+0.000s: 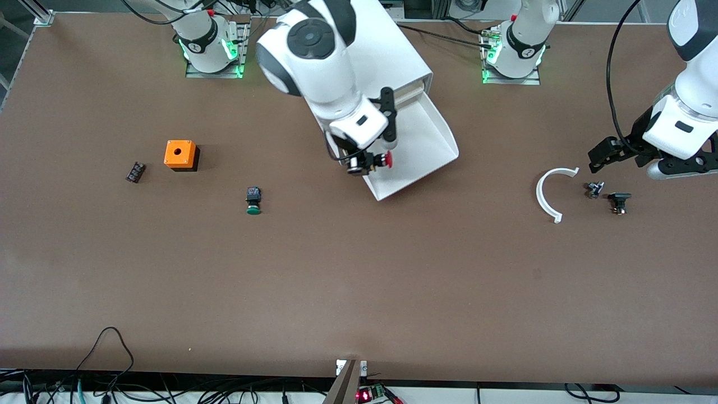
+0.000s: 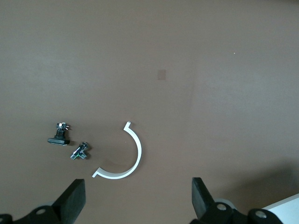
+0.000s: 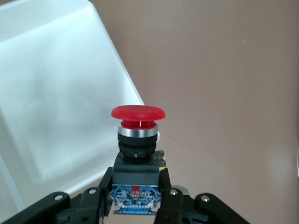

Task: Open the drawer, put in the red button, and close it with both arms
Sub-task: 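Carry the red button with the right gripper into the open drawer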

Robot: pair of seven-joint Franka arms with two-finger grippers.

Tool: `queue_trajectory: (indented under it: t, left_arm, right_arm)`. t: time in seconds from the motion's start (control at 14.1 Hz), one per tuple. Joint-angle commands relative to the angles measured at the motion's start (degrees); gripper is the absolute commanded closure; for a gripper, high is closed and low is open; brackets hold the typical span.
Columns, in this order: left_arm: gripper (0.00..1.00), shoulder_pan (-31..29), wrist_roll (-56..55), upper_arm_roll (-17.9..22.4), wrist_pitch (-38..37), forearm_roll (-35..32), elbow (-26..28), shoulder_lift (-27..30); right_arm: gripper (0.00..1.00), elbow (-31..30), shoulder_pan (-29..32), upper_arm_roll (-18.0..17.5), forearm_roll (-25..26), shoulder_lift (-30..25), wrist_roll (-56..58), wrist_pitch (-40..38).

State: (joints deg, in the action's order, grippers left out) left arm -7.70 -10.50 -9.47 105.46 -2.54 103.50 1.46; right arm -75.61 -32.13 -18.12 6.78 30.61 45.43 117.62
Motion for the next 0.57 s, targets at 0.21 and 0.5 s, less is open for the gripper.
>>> queue_trajectory:
  t: [0.21, 0.5]
  left_arm:
    - [0.0, -0.21, -0.31, 0.15, -1.22, -1.42, -2.08, -1.55]
    - [0.0, -0.39, -0.75, 0.24, -1.22, -1.15, -2.52, -1.9]
  right_arm:
    - [0.81, 4.6, -5.31, 0.63, 3.24, 5.6, 8.26, -5.9]
    - [0.8, 4.6, -7.15, 0.63, 4.38, 5.96, 11.17, -9.25]
